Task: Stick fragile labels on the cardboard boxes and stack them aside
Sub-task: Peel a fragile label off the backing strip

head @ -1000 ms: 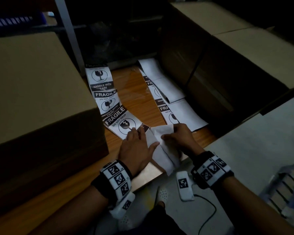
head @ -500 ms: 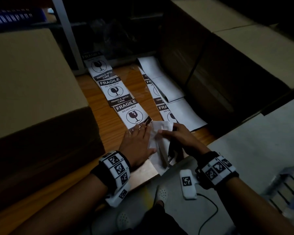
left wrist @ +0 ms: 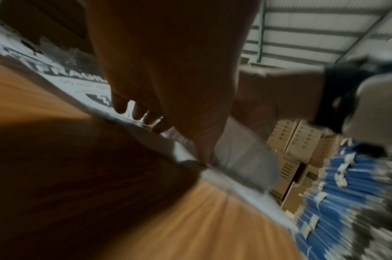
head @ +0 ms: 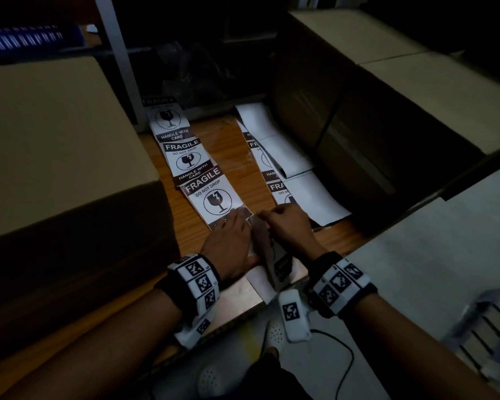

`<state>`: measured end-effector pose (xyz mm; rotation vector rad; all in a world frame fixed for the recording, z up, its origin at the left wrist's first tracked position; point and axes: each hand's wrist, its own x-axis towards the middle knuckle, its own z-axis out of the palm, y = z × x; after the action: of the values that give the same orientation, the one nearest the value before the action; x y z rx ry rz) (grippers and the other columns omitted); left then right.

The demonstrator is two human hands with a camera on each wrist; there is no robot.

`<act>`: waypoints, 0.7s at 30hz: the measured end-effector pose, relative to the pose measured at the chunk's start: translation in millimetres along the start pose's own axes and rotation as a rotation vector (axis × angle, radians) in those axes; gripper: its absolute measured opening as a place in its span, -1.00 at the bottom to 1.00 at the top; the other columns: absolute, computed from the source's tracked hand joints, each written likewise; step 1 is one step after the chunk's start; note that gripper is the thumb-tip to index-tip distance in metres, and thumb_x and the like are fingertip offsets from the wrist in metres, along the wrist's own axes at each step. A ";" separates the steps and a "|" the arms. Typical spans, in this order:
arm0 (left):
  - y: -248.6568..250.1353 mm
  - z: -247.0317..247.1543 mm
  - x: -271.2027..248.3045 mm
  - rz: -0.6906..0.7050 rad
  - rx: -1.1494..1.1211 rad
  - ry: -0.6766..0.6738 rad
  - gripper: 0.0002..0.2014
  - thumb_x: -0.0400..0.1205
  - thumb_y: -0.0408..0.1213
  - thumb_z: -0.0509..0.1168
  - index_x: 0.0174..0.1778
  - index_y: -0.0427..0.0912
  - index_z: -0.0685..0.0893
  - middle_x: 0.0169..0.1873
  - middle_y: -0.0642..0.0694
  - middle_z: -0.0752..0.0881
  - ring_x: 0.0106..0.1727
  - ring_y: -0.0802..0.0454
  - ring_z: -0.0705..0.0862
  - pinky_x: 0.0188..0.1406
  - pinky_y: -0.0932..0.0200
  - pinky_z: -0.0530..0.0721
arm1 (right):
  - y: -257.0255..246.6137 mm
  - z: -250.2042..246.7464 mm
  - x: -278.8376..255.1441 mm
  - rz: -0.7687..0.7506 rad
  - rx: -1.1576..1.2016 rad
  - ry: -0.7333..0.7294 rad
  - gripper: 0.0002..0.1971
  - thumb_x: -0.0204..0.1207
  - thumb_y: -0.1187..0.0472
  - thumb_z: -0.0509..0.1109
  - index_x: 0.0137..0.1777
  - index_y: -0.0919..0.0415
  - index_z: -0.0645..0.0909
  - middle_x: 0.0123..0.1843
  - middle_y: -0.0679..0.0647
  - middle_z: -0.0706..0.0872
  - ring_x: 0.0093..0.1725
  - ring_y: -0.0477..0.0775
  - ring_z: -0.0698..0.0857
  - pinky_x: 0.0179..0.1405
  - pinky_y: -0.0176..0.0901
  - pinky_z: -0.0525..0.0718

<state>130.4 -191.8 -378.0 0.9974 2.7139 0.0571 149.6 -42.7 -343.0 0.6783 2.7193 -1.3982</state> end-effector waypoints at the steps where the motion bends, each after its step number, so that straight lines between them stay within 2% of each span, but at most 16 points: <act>1: 0.1 -0.8 0.9 0.010 -0.013 0.009 -0.08 0.62 0.28 0.14 0.70 -0.30 0.03 0.70 -0.28 0.02 0.71 -0.19 0.01 0.69 -0.09 0.03 | -3.3 1.2 0.1 -0.005 -0.026 0.008 -0.54 0.49 -0.13 0.43 -0.47 0.21 0.64 -0.47 0.15 0.72 -0.38 0.16 0.75 -0.27 0.05 0.73; 3: 0.8 -2.5 2.5 0.009 -0.061 0.027 -0.10 0.60 0.16 0.24 0.70 -0.31 0.04 0.67 -0.29 0.12 0.68 -0.19 0.12 0.66 -0.08 0.15 | -8.3 5.2 -0.4 0.015 -0.093 -0.003 -0.45 0.46 -0.36 0.35 -0.47 0.12 0.58 -0.47 0.05 0.65 -0.35 0.08 0.68 -0.33 -0.10 0.55; 5: 1.5 -3.7 2.6 -0.003 -0.082 0.022 -0.12 0.57 0.05 0.28 0.69 -0.30 0.06 0.65 -0.29 0.17 0.64 -0.17 0.18 0.63 -0.05 0.22 | -8.5 11.0 -0.8 0.045 -0.134 -0.033 -0.32 0.26 -0.57 0.31 -0.27 0.11 0.68 -0.29 0.02 0.74 -0.21 0.04 0.72 -0.18 -0.11 0.64; 6: 1.6 -3.2 2.5 -0.001 -0.065 0.014 -0.13 0.56 0.03 0.28 0.69 -0.29 0.07 0.66 -0.29 0.13 0.66 -0.17 0.15 0.64 -0.06 0.20 | -7.5 13.5 -1.9 0.064 -0.148 -0.038 -0.27 0.19 -0.59 0.33 -0.11 0.13 0.72 -0.16 0.04 0.78 -0.11 0.07 0.74 -0.07 -0.07 0.69; 7: 1.5 -2.1 2.2 0.002 -0.043 0.004 -0.14 0.57 0.03 0.27 0.69 -0.28 0.08 0.68 -0.29 0.08 0.68 -0.17 0.10 0.66 -0.08 0.16 | -5.1 16.0 -3.3 0.089 -0.163 -0.037 -0.26 0.20 -0.53 0.39 0.02 0.15 0.71 -0.07 0.07 0.78 -0.03 0.11 0.74 -0.02 -0.06 0.70; 8: 1.6 -1.1 2.1 0.002 -0.020 0.002 -0.16 0.58 0.04 0.26 0.69 -0.28 0.09 0.69 -0.29 0.05 0.69 -0.18 0.06 0.66 -0.10 0.13 | -2.2 16.6 -4.6 0.103 -0.172 -0.025 -0.34 0.27 -0.43 0.44 0.04 0.17 0.70 -0.05 0.09 0.77 -0.01 0.13 0.74 -0.06 -0.11 0.67; 10: 1.7 0.7 1.8 0.002 0.021 0.021 -0.20 0.62 0.07 0.20 0.67 -0.32 0.11 0.68 -0.31 0.07 0.69 -0.21 0.07 0.66 -0.10 0.12 | 3.2 15.7 -8.7 0.088 -0.191 -0.018 -0.64 0.45 -0.20 0.45 -0.21 0.12 0.63 -0.24 0.03 0.69 -0.16 0.08 0.70 -0.32 -0.26 0.53; 11: 2.0 0.7 1.1 0.006 0.032 0.033 -0.20 0.64 0.08 0.17 0.67 -0.34 0.10 0.68 -0.33 0.07 0.69 -0.22 0.08 0.66 -0.10 0.11 | 4.4 15.7 -10.5 0.082 -0.211 -0.020 -0.66 0.52 -0.11 0.42 -0.31 0.13 0.57 -0.33 0.00 0.62 -0.26 0.03 0.65 -0.44 -0.29 0.42; 12: 2.1 2.6 1.0 0.011 0.046 0.034 -0.19 0.65 0.09 0.14 0.67 -0.37 0.06 0.68 -0.35 0.04 0.69 -0.23 0.06 0.67 -0.11 0.09 | 6.3 15.9 -11.1 0.073 -0.225 -0.005 -0.67 0.56 -0.05 0.40 -0.31 0.18 0.57 -0.35 -0.01 0.58 -0.30 0.01 0.60 -0.49 -0.29 0.34; 14: 1.8 7.5 -0.3 -0.003 0.074 0.017 -0.13 0.68 0.18 0.07 0.69 -0.38 -0.08 0.70 -0.36 -0.05 0.71 -0.25 -0.01 0.68 -0.12 0.03 | 10.2 16.7 -10.3 0.072 -0.222 0.041 -0.73 0.57 0.05 0.39 -0.11 0.30 0.67 -0.27 0.04 0.59 -0.23 0.05 0.60 -0.45 -0.27 0.31; 16: -0.4 14.2 0.4 -0.034 0.095 -0.009 -0.07 0.67 0.33 -0.06 0.70 -0.32 -0.21 0.70 -0.33 -0.17 0.72 -0.23 -0.10 0.68 -0.14 -0.01 | 14.0 17.4 -9.8 0.075 -0.219 0.068 -0.73 0.56 0.09 0.38 -0.07 0.34 0.69 -0.25 0.09 0.60 -0.18 0.13 0.65 -0.38 -0.24 0.34; 19: -3.1 18.7 2.0 -0.046 0.087 -0.041 -0.04 0.63 0.43 -0.18 0.71 -0.25 -0.24 0.70 -0.27 -0.25 0.72 -0.17 -0.19 0.69 -0.12 -0.09 | 27.0 18.3 -9.3 0.103 -0.163 0.088 -0.68 0.55 0.07 0.41 -0.31 0.31 0.62 -0.41 0.10 0.58 -0.32 0.11 0.60 -0.34 -0.19 0.34; 21: -3.4 17.6 2.0 -0.038 0.105 -0.047 -0.04 0.62 0.44 -0.22 0.71 -0.25 -0.22 0.70 -0.26 -0.25 0.72 -0.15 -0.22 0.69 -0.11 -0.13 | 31.9 17.9 -11.1 0.144 -0.105 0.109 -0.63 0.55 0.05 0.42 -0.39 0.26 0.54 -0.43 0.10 0.57 -0.33 0.06 0.57 -0.38 -0.15 0.33</act>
<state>131.1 -194.0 -395.9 0.9630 2.7163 -0.1155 168.5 -44.5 -376.3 0.9476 2.7364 -1.2127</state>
